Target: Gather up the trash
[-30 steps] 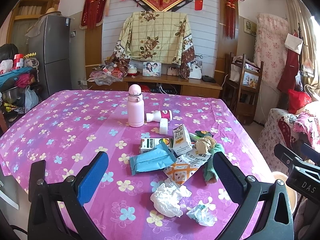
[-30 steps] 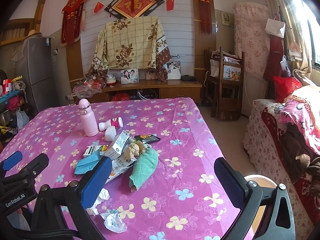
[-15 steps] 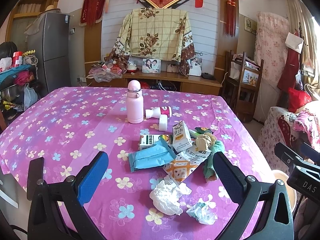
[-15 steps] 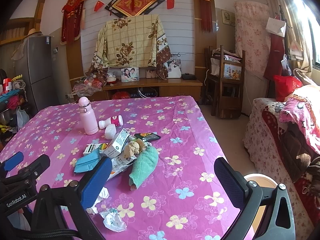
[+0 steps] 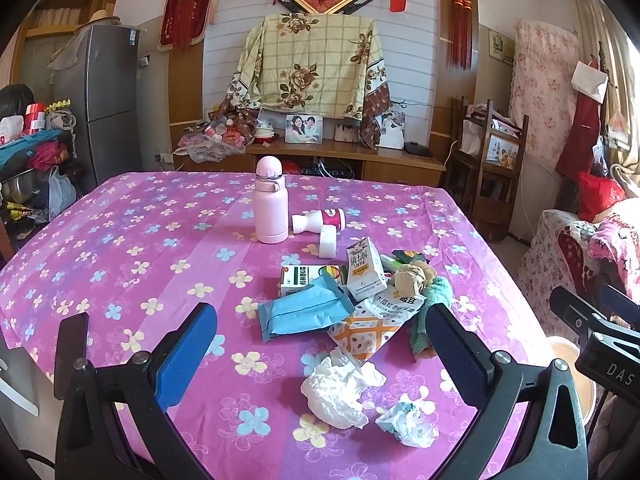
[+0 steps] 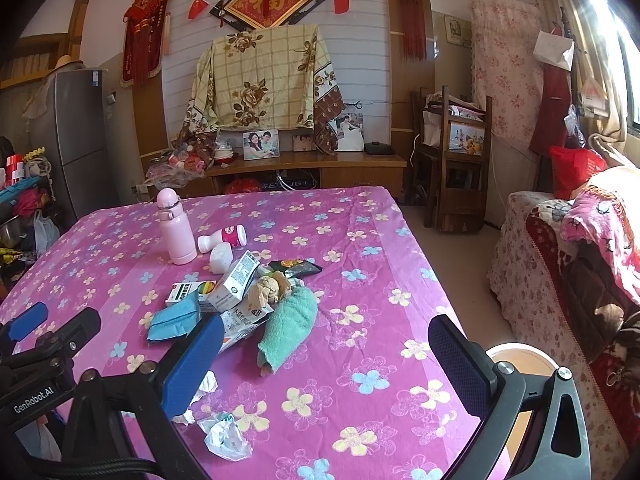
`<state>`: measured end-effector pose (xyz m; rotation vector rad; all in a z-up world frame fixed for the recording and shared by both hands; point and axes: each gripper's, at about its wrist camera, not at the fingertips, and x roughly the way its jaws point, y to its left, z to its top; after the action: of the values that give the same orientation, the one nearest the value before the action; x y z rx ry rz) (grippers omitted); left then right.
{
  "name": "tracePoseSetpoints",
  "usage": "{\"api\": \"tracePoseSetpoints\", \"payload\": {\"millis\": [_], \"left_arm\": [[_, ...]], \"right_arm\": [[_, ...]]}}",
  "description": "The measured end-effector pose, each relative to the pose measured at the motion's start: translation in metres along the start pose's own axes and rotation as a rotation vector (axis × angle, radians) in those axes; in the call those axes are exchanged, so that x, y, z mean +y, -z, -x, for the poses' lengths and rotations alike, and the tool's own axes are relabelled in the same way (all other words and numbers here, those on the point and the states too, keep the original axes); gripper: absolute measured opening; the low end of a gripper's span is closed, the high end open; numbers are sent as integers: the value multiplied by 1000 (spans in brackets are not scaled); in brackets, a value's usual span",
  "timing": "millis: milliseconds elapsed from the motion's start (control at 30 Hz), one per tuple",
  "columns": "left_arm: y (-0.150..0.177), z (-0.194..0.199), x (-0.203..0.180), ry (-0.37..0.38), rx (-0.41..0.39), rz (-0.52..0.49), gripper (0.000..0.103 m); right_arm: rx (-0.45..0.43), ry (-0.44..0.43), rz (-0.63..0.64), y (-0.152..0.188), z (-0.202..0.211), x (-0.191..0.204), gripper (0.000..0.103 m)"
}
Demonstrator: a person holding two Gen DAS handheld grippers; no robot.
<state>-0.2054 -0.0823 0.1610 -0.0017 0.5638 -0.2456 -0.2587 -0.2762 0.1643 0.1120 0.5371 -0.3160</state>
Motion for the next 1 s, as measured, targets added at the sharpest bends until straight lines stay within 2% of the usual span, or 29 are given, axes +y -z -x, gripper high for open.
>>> {"api": "tracePoseSetpoints", "payload": {"millis": [533, 833, 1000], "left_arm": [[2, -11, 8, -7, 24, 22, 103], [9, -28, 16, -30, 65, 14, 103], [12, -40, 28, -42, 100, -6, 103]], "right_arm": [[41, -44, -7, 2, -14, 0, 103], [120, -65, 1, 13, -39, 1, 103], [215, -76, 20, 22, -63, -2, 103]]}}
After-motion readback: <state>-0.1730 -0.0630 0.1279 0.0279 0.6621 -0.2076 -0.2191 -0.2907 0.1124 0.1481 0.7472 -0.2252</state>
